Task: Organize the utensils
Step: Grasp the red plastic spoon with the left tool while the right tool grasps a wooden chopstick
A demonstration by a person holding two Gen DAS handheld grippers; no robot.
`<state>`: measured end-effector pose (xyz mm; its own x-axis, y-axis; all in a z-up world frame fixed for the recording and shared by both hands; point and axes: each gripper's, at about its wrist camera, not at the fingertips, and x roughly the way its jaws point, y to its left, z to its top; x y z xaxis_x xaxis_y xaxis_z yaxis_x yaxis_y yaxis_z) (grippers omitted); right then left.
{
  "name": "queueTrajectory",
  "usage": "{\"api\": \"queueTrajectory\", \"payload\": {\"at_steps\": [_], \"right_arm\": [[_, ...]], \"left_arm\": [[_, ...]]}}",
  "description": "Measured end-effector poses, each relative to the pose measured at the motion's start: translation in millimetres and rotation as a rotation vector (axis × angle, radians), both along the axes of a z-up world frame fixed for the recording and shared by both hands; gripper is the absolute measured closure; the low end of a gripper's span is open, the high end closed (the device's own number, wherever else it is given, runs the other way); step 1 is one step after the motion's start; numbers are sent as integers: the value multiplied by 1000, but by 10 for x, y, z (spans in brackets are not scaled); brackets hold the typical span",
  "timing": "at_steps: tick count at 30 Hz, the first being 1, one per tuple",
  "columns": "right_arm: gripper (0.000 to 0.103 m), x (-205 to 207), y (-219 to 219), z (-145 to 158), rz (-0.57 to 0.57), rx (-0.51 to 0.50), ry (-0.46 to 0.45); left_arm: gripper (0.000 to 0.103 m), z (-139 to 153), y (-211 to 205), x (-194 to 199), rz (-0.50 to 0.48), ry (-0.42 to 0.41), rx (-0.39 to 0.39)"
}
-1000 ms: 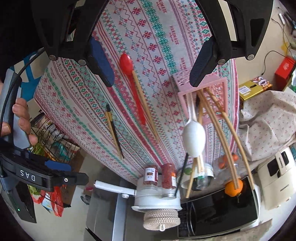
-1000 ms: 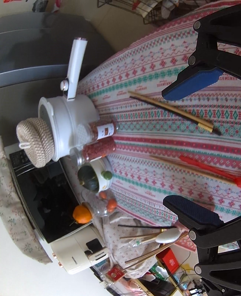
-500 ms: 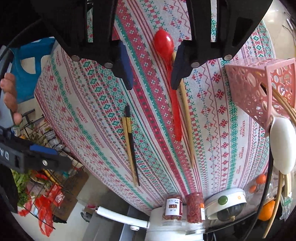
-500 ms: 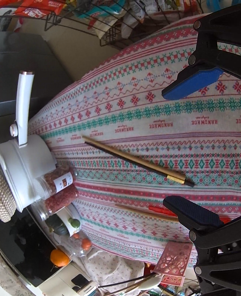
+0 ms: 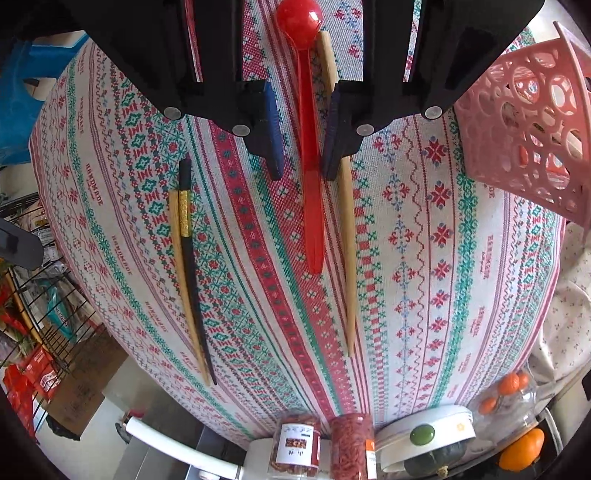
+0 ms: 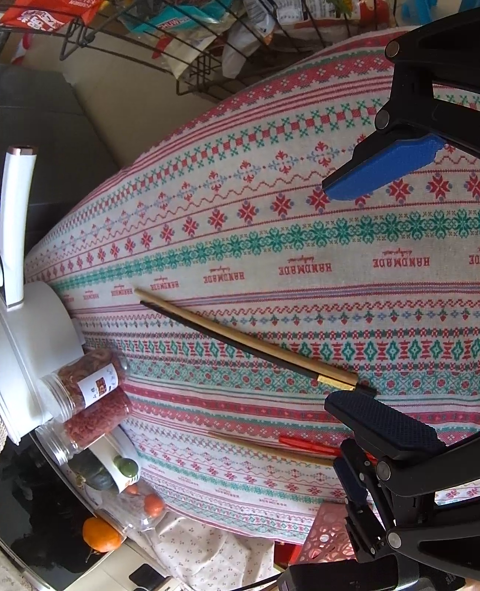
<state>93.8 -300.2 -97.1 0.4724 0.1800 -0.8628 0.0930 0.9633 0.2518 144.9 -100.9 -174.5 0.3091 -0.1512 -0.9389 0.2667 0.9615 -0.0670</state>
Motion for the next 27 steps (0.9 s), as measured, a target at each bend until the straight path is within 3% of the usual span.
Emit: {"api": "queueTrajectory", "payload": {"at_steps": [4,5,8,17,24,27], "right_arm": [[15,21,6,-29,-5,-5,10],[15,28,12,-37,-7,-7,13],[15,47,8,-72,-19,-11,22],[17,384,-3,-240,-64,15,27],[53,796,170,-488,-72,88,71],[61,948,257,-566,-92,59,89]], "left_arm": [[82,-10,-10,28,-26,1,12],[92,-8,-16,32,-29,-1,16],[93,19,72,43,-7,9,-43],[93,714,216,-316,-64,-157,-179],[93,1091,347,-653,-126,-271,-246],[93,1176,482,-741,-135,-283,-253]]}}
